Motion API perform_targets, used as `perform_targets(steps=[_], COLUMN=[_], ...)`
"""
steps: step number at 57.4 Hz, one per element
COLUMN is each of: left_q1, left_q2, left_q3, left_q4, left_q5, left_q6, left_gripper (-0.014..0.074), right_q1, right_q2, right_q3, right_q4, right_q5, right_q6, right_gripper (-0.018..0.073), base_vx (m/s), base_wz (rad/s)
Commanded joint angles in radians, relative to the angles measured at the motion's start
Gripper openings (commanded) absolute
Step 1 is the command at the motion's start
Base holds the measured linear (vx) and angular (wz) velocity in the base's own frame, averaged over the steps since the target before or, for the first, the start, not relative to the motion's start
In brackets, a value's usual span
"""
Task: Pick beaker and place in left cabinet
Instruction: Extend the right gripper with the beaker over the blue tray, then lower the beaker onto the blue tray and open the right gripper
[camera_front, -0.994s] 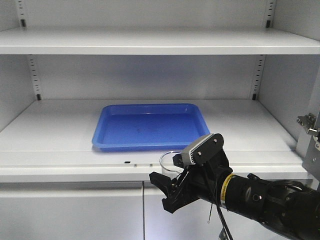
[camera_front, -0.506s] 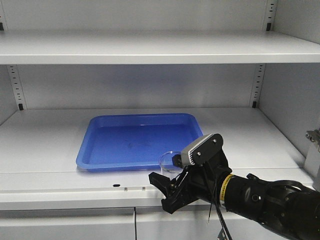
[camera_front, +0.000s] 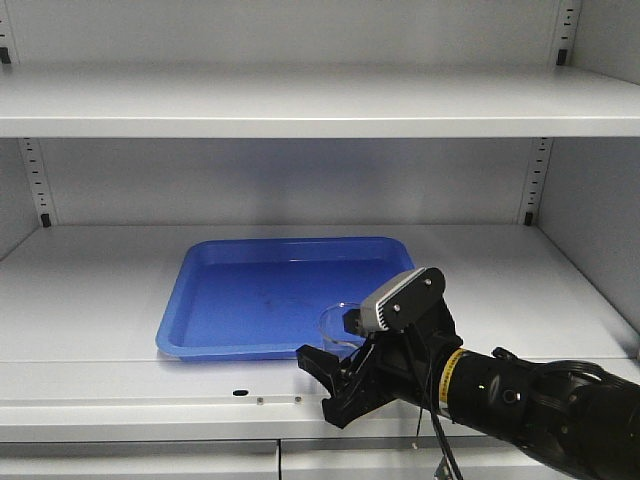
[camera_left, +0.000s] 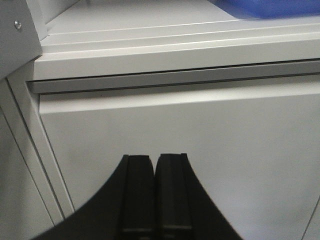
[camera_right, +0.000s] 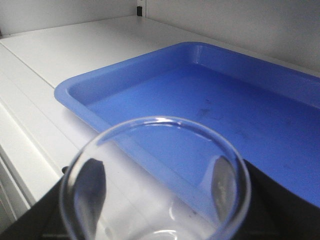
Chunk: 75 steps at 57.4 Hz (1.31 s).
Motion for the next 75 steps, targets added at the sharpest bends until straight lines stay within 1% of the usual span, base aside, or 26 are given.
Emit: perform_targets(steps=[1,10,16,20,22,26,31,35,44,50,56,69,75], left_q1=[-0.007,-0.007,-0.007,-0.007,-0.007,-0.007,-0.007,-0.007,-0.007,-0.007,-0.007,-0.007,-0.007], left_q2=[-0.017,-0.017,-0.017,-0.017,-0.017,-0.017,-0.017,-0.017,-0.017,-0.017,-0.017,-0.017,-0.017], left_q3=[-0.009,-0.009,-0.009,-0.009,-0.009,-0.009,-0.009,-0.009,-0.009,-0.009,-0.009,-0.009,-0.009], left_q4=[-0.002,-0.002,-0.002,-0.002,-0.002,-0.002,-0.002,-0.002,-0.002,-0.002,-0.002,-0.002,-0.002], left_q5=[-0.083,-0.083,-0.083,-0.083,-0.083,-0.083,-0.083,-0.083,-0.083,-0.083,-0.083,-0.083,-0.083], left_q6=[-0.003,-0.003,-0.003,-0.003,-0.003,-0.003,-0.003,-0.003,-0.003,-0.003,-0.003,-0.003,-0.003], left_gripper=[0.0004,0.0004,0.0004,0.0004,0.0004,0.0004,0.0004,0.0004,0.0004,0.0004,0.0004,0.0004,0.0004], right_q1=[-0.004,-0.004,-0.004,-0.004,-0.004,-0.004,-0.004,-0.004,-0.004,0.002,0.004,0.013,0.013], right_q2=[-0.046,-0.046,-0.046,-0.046,-0.046,-0.033,0.013,0.066,0.217,0.308,0.364,0.413,0.415], right_q3=[-0.027,-0.027,-0.031,-0.061,-0.078,-0.139,-0.233,-0.316,-0.53,-0.629,-0.669,-0.669,-0.669], right_q4=[0.031,0.035,0.044,0.1,0.141,0.22,0.265,0.265,0.268,0.267,0.266,0.267,0.267], right_q5=[-0.062,-0.075,-0.113,-0.103,-0.086,-0.02,0.076,0.125,0.162,0.2,0.202,0.204,0.246], right_q6=[-0.002,-0.006,-0.022,-0.068,-0.073,-0.073,-0.073,-0.073,-0.063,-0.041,-0.041,-0.042,-0.042], right_gripper=[0.0228,0.0228,0.0228,0.0228,0.0228,0.0228,0.0228,0.0228,0.0228,0.023,0.023,0.0242,0.0266], base_vx=[0.0,0.0,0.0,0.0,0.0,0.0,0.0,0.0,0.0,0.0,0.0,0.0,0.0], base_wz=[0.0,0.0,0.0,0.0,0.0,0.0,0.0,0.0,0.0,0.0,0.0,0.0,0.0])
